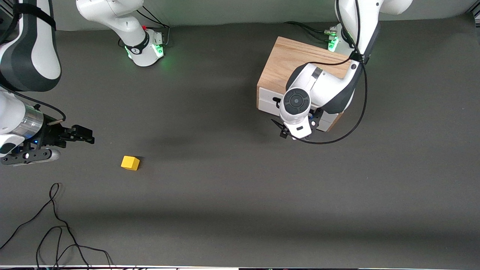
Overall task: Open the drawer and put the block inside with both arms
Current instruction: 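Pull the drawer open with the left gripper while the right gripper advances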
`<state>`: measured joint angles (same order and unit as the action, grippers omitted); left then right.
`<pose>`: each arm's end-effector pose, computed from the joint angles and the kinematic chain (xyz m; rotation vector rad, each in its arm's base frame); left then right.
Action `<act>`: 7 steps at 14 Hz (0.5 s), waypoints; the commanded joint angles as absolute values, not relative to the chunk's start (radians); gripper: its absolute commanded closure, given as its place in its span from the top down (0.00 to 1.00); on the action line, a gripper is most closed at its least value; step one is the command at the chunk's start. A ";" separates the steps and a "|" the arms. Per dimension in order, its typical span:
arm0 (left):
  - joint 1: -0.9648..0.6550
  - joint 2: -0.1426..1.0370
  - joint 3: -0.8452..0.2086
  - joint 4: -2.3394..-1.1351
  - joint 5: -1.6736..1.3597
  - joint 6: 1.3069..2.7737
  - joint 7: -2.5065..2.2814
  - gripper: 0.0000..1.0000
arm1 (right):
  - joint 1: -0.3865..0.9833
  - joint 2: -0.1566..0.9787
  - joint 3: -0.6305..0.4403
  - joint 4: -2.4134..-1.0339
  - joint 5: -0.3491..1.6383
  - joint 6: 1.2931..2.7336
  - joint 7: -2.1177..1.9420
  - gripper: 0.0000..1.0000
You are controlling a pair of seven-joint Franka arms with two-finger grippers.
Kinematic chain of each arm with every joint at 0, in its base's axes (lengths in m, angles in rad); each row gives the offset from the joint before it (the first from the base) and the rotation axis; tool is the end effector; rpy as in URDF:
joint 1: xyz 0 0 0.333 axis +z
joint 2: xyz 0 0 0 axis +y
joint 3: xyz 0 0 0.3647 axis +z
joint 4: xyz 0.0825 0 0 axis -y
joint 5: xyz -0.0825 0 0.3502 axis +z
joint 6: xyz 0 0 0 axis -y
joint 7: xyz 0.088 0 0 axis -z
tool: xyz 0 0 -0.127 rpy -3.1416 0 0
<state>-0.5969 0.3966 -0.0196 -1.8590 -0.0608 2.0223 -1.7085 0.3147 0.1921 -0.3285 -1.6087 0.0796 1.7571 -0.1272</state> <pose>0.4848 -0.3480 0.3362 -2.4892 -1.5703 0.2171 0.5908 0.0172 0.5503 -3.1186 -0.1591 0.0499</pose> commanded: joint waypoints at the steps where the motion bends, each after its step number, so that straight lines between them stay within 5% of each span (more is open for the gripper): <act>1: -0.594 0.446 -0.012 -1.766 -0.055 2.025 -1.710 1.00 | 0.324 0.203 -0.331 -1.588 0.067 1.761 -0.147 1.00; 7: -0.595 0.503 -0.012 -1.723 -0.055 2.105 -1.709 1.00 | 0.336 0.204 -0.330 -1.586 0.069 1.778 -0.138 1.00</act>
<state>-0.5923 0.4501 -0.0151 -1.7787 -0.0601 2.0361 -1.7083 0.3233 0.1941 -0.3277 -1.6066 0.0785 1.7670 -0.1273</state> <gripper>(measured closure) 0.000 0.000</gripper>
